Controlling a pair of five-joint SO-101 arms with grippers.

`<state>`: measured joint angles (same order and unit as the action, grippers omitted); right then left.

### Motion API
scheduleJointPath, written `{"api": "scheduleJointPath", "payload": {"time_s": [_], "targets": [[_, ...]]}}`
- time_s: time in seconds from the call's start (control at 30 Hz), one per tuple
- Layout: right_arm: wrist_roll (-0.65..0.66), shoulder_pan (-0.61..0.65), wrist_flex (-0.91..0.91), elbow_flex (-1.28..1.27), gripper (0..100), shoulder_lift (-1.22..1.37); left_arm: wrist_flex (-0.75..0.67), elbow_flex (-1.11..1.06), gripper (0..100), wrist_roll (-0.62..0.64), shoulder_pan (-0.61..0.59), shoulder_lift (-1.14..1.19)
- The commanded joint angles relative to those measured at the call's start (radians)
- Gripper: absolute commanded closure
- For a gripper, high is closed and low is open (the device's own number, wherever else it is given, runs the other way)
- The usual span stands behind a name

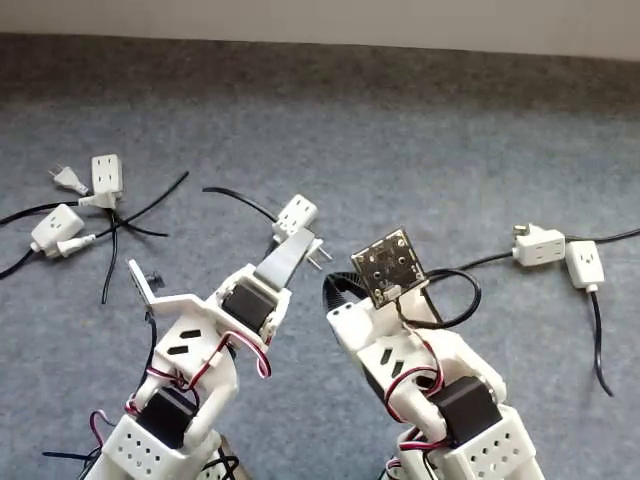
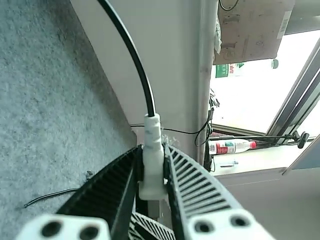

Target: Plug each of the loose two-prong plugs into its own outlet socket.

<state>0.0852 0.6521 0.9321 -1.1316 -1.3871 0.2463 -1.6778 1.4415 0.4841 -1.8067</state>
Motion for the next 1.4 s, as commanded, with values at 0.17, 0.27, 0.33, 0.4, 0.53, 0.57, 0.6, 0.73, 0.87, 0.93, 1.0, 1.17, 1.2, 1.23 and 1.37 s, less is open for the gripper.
{"api": "scheduleJointPath", "payload": {"time_s": [0.17, 0.27, 0.33, 0.4, 0.53, 0.57, 0.6, 0.73, 0.87, 0.93, 1.0, 1.17, 1.2, 1.23, 1.37], "targets": [[0.006, 0.045, -0.081, 0.143, 99.1, 0.295, 0.0, -0.018, 99, 0.006, 0.016, -0.007], [0.006, 0.062, -0.081, 0.194, 99.1, 0.34, -0.002, -0.018, 99, 0.006, 0.008, -0.007], [0.006, 0.064, -0.081, 0.214, 99.1, 0.341, -0.005, -0.018, 99, 0.008, 0.008, -0.007], [0.006, 0.061, -0.076, 0.232, 99.1, 0.341, -0.005, -0.018, 99, 0.008, 0.008, -0.007], [0.006, 0.059, -0.022, 0.3, 99.1, 0.351, 0.0, -0.018, 99, 0.006, 0.012, -0.007], [0.009, 0.058, -0.016, 0.314, 99.1, 0.351, 0.0, -0.018, 99, 0.006, 0.015, -0.007], [0.011, 0.058, -0.015, 0.325, 99.1, 0.351, 0.0, -0.018, 99, 0.006, 0.015, -0.007], [0.014, 0.022, -0.022, 0.338, 99.1, 0.361, 0.0, -0.018, 99, 0.006, 0.015, -0.007], [0.012, -0.042, -0.022, 0.415, 99.1, 0.473, 0.002, -0.018, 99, 0.006, 0.016, -0.007], [0.011, -0.064, -0.019, 0.473, 99.1, 0.572, 0.002, -0.018, 99, 0.006, 0.016, -0.007], [0.008, -0.085, -0.016, 0.535, 99.1, 0.676, 0.002, -0.018, 99, 0.006, 0.018, -0.007], [0.008, -0.117, -0.015, 0.651, 99.1, 0.829, 0.002, -0.019, 99, 0.006, 0.018, -0.005], [0.008, -0.117, -0.015, 0.665, 99.1, 0.837, 0.002, -0.019, 99, 0.006, 0.018, -0.005], [0.008, -0.117, -0.015, 0.676, 99.1, 0.835, 0.003, -0.019, 99, 0.006, 0.018, -0.005], [0.014, -0.119, -0.015, 0.687, 99.1, 0.835, 0.003, -0.019, 99, 0.006, 0.018, -0.004]]}}
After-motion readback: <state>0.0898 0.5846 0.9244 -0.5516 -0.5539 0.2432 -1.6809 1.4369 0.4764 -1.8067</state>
